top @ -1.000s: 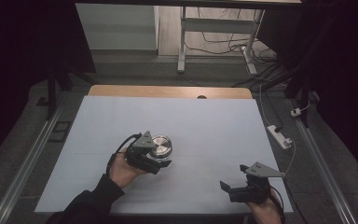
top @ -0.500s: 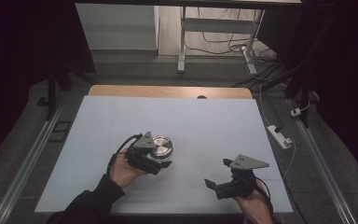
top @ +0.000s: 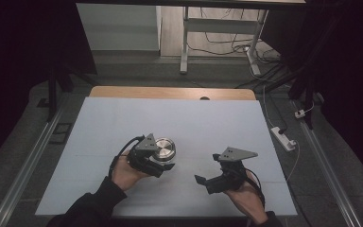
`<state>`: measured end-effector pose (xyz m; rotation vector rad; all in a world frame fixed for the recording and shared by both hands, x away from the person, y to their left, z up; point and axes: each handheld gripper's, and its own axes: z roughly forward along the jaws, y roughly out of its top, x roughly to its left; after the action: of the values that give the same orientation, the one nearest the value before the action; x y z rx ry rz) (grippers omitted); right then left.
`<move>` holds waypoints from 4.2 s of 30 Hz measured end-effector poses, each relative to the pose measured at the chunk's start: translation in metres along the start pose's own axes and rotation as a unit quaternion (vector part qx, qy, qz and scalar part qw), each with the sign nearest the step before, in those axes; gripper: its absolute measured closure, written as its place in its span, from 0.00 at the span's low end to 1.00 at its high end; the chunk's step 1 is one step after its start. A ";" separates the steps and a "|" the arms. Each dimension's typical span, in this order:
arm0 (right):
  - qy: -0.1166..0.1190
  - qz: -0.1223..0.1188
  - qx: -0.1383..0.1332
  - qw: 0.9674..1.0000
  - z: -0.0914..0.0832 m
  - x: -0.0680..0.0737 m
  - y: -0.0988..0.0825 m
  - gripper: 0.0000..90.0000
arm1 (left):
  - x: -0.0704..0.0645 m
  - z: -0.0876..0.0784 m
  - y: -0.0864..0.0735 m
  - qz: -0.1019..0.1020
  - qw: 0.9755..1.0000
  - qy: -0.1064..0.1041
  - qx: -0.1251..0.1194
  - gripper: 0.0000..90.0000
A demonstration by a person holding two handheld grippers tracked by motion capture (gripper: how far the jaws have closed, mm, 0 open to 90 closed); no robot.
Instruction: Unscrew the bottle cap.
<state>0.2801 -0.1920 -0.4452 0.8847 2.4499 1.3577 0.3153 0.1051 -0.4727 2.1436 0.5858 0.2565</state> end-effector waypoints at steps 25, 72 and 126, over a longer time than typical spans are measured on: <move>0.021 -0.041 0.002 0.999 0.045 0.021 0.052 0.00 | -0.002 0.002 0.000 0.005 1.000 -0.004 0.004 0.16; 0.239 -0.151 -0.007 0.959 0.075 0.013 0.071 0.10 | -0.007 -0.001 0.003 0.079 0.990 -0.117 0.003 0.17; 0.064 -0.085 -0.025 0.994 0.072 0.039 0.075 0.18 | -0.012 -0.005 0.008 0.039 0.999 -0.014 0.008 0.17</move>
<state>0.3112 -0.0887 -0.4189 0.5806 2.5063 1.4473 0.3058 0.0989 -0.4627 2.1850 0.4892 0.2652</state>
